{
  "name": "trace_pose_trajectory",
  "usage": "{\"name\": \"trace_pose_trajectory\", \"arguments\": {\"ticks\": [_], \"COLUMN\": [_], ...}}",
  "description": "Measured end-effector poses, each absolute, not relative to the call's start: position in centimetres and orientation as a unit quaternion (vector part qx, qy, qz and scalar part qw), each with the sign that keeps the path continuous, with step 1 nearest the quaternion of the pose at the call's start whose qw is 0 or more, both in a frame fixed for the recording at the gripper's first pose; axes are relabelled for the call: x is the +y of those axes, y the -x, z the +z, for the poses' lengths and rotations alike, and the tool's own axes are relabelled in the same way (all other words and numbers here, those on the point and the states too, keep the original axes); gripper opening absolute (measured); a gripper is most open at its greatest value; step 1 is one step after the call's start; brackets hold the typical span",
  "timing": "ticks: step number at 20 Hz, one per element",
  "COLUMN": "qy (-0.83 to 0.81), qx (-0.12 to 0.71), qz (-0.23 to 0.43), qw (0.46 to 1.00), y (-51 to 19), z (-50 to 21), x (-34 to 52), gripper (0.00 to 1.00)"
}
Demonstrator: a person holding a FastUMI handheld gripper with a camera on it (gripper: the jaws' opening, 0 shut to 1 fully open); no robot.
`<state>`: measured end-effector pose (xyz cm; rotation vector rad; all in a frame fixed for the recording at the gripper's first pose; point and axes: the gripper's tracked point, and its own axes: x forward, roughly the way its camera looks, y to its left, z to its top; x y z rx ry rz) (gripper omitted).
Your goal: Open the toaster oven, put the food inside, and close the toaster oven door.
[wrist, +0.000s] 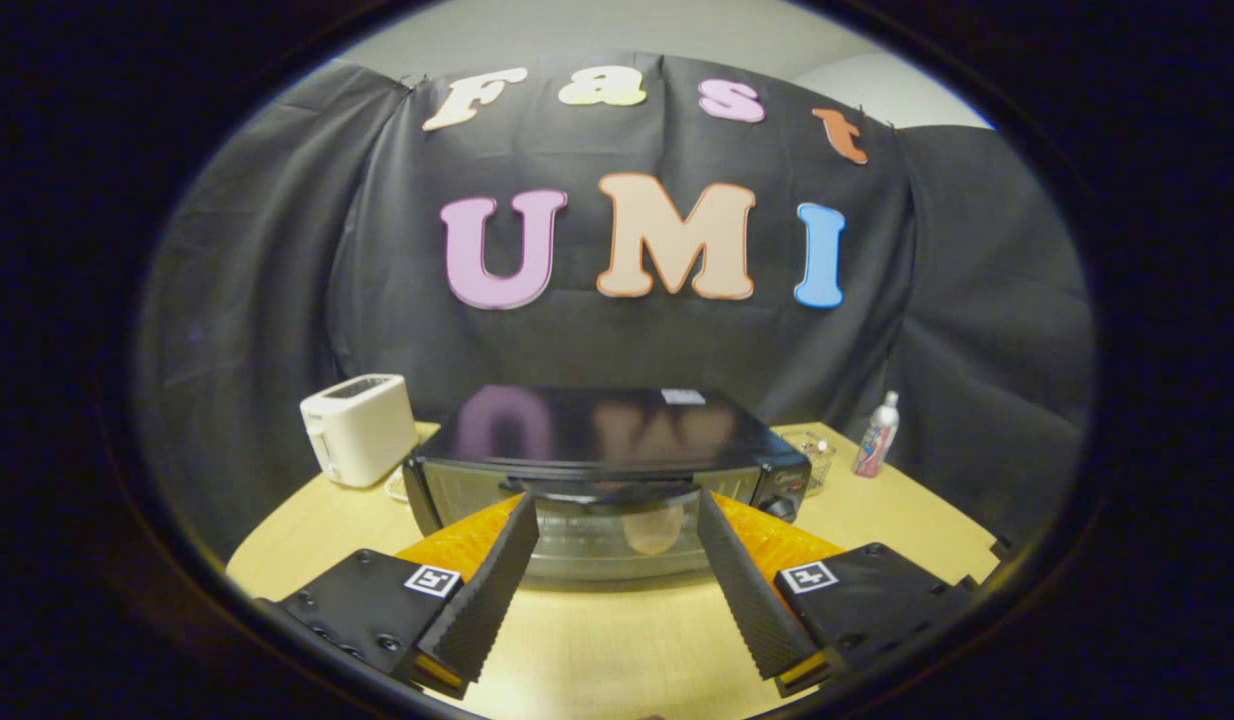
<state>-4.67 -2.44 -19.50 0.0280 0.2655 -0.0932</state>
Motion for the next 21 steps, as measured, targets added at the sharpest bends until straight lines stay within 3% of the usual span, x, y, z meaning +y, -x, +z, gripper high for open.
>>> {"name": "trace_pose_trajectory", "arguments": {"ticks": [9, 21], "qy": [-0.021, -0.019], "qx": [0.066, 0.056], "qz": [-0.011, -0.015], "qw": [0.998, 0.998], "y": [6.8, 8.1], "z": [-10.9, -10.3], "x": [-0.6, -1.1], "gripper": [1.00, 1.00]}}
